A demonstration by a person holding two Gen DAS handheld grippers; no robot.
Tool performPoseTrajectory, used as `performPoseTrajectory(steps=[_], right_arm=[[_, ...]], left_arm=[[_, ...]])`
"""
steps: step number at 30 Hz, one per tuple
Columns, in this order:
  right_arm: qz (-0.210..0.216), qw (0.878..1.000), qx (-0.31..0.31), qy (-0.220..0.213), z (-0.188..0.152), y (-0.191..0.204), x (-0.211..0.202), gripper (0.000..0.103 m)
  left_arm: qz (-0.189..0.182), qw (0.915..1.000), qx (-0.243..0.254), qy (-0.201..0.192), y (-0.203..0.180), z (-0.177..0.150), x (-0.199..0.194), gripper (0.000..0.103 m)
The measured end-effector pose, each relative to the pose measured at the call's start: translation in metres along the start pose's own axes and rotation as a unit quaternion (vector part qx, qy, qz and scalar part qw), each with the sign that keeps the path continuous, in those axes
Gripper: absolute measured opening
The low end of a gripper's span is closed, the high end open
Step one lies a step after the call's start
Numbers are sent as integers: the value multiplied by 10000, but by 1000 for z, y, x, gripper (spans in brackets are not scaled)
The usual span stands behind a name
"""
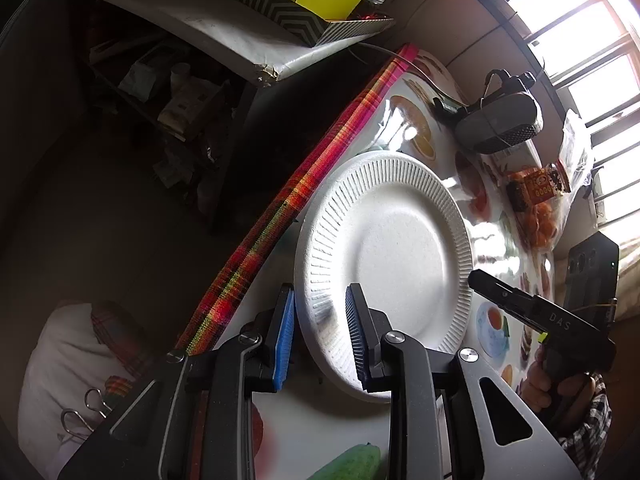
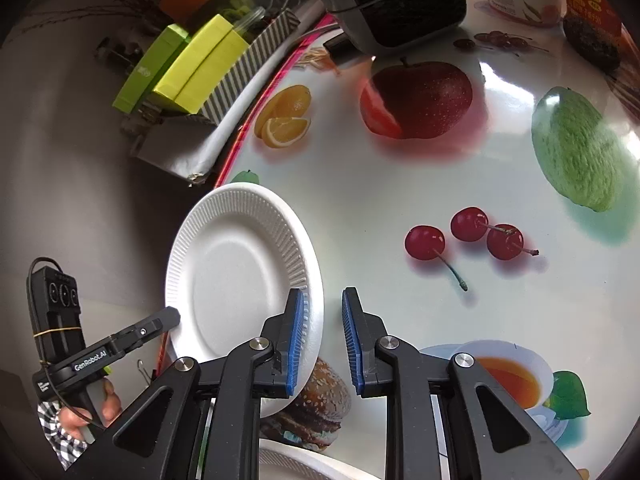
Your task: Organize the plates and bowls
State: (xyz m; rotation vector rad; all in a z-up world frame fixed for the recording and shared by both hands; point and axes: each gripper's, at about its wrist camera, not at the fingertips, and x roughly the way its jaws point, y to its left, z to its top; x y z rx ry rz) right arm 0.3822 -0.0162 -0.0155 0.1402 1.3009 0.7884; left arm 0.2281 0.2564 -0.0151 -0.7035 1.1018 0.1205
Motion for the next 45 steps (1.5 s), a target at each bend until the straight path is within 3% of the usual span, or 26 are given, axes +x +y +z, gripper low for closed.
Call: performPoseTrajectory(steps=[6, 9, 20, 34, 45], right_arm=[[-110, 9999, -86, 4, 0, 4, 0, 20], [-112, 9998, -158, 27, -1, 7, 0, 12], [-102, 9997, -193, -76, -5, 12, -8, 12], [-70, 9986, -377, -354, -21, 24, -44, 12], [-91, 9976, -354, -580, -53, 22, -83, 12]], left_arm=[[33, 10000, 42, 4, -1, 0, 0, 27], [18, 10000, 28, -2, -1, 1, 0, 27], [-18, 10000, 60, -40, -2, -1, -6, 27], [-141, 9994, 246, -198, -15, -13, -31, 27], [-284, 9979, 523, -246, -38, -33, -48, 27]])
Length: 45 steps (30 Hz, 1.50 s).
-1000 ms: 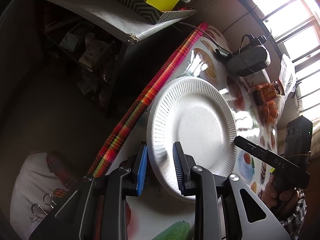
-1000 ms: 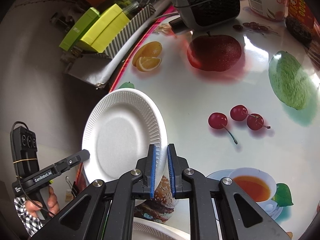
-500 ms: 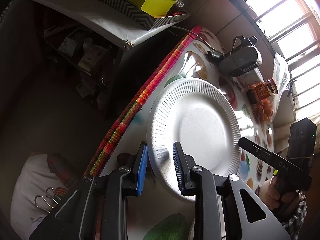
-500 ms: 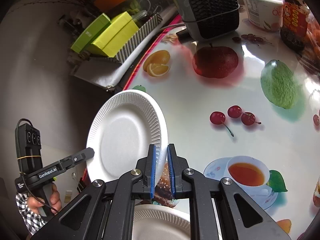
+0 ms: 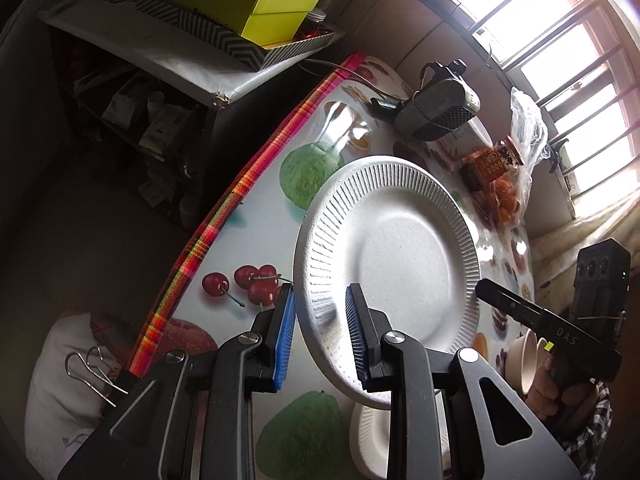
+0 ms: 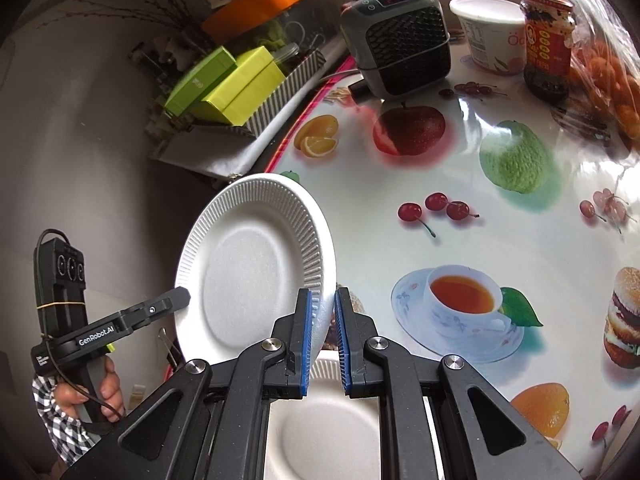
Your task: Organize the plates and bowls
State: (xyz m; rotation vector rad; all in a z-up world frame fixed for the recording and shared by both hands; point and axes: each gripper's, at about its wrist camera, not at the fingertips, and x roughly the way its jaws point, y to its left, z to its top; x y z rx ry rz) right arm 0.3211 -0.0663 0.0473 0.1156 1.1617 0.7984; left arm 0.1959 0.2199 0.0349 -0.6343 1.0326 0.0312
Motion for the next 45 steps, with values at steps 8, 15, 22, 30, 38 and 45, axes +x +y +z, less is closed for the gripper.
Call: performPoseTrajectory(steps=[8, 15, 22, 30, 38, 45], right_arm=[[-105, 9999, 54, -111, -21, -6, -24, 12], [-199, 9996, 127, -169, -39, -15, -41, 12], [-250, 9993, 198, -177, -61, -25, -54, 12], [-310, 9988, 349, -138, -85, -39, -61, 12], [-356, 9983, 468, -58, -106, -50, -61, 12], [-380, 9980, 508, -3, -117, -53, -60, 12]], left_arm=[[-82, 9998, 189, 63, -19, -15, -2, 27], [-162, 9993, 320, 119, -33, -29, -3, 27], [-197, 9986, 432, 232, -44, -46, 1, 27], [-231, 9974, 533, 429, -50, -70, 10, 27], [-212, 9964, 593, 560, -55, -86, 17, 27], [-168, 9959, 611, 647, -54, -94, 22, 27]])
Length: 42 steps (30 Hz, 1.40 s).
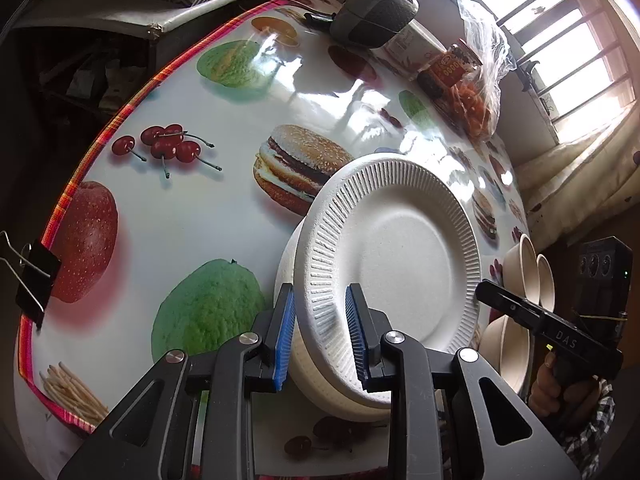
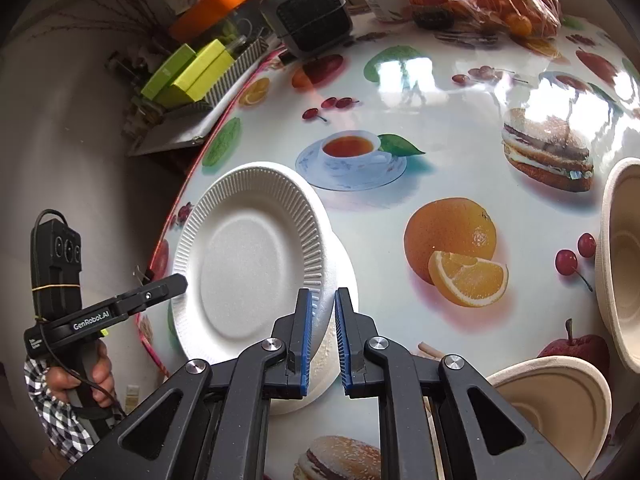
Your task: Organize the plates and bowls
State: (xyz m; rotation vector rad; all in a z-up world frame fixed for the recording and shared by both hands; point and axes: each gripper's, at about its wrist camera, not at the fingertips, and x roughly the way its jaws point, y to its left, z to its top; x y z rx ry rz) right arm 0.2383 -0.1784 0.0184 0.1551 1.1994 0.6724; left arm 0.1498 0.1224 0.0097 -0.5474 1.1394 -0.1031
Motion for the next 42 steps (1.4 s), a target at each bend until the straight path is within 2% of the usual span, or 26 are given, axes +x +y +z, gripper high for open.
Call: performPoseTrajectory(steps=[42], right_arm=[[-90, 9999, 11, 100, -14, -3, 8, 13]], left_arm=[[178, 9997, 64, 135, -3, -10, 7, 27]])
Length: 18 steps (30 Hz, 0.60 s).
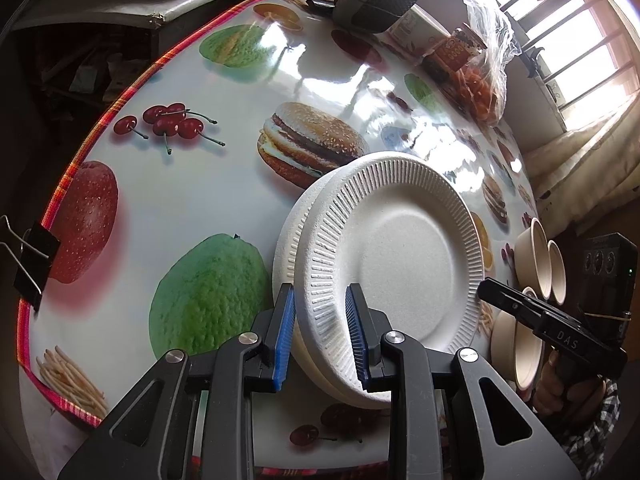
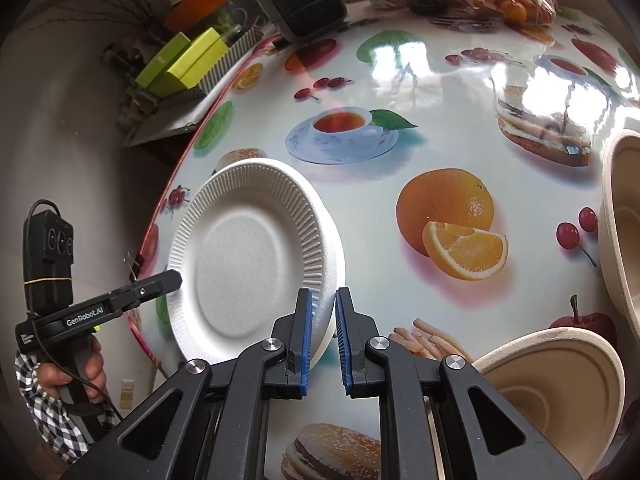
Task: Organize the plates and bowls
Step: 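Lower the left tool's plate onto the stack while the right tool lowers its plate, then open both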
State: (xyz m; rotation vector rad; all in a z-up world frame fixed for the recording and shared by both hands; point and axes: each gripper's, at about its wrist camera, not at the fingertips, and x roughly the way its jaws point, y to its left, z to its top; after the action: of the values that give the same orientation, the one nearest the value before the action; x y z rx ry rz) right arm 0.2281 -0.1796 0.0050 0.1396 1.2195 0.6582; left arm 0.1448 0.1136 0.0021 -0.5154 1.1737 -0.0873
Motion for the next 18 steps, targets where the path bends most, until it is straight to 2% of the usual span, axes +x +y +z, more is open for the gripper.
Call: performPoseTrajectory(steps=[16, 18], right_arm=[[-56, 10000, -11, -3, 1, 2, 0, 13], [-73, 10000, -19, -16, 1, 2, -1, 13]], left_arm=[[56, 10000, 63, -6, -3, 0, 0, 35], [104, 9999, 70, -11, -4, 0, -1, 40]])
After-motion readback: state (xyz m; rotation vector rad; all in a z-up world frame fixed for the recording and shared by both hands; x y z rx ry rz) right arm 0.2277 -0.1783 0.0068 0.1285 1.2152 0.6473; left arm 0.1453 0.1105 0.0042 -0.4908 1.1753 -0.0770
